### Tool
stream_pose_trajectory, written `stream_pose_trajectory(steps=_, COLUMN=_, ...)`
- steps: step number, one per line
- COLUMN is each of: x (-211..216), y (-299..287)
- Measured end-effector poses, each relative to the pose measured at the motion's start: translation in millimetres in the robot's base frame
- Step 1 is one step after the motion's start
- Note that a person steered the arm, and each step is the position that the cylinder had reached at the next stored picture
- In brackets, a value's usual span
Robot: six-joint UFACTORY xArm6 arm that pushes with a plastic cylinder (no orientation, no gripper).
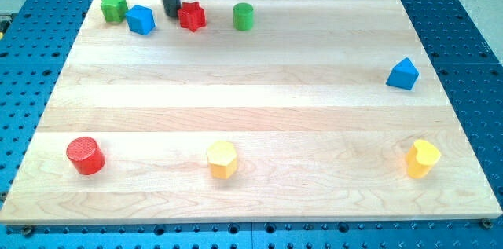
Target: Nudge the red star to downwards
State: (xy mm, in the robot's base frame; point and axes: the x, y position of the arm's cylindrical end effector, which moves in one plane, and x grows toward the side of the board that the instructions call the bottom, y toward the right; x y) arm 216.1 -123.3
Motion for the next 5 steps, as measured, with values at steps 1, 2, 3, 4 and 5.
stream_pose_trajectory(steps=1, x=-16, y=41)
stream_pose_trajectory(steps=2, x=17, y=36)
stream_pose_trajectory(steps=3, x=57, y=35)
stream_pose_trajectory(steps=4, x=59, y=47)
stream_pose_trajectory(steps=5, x=59, y=71)
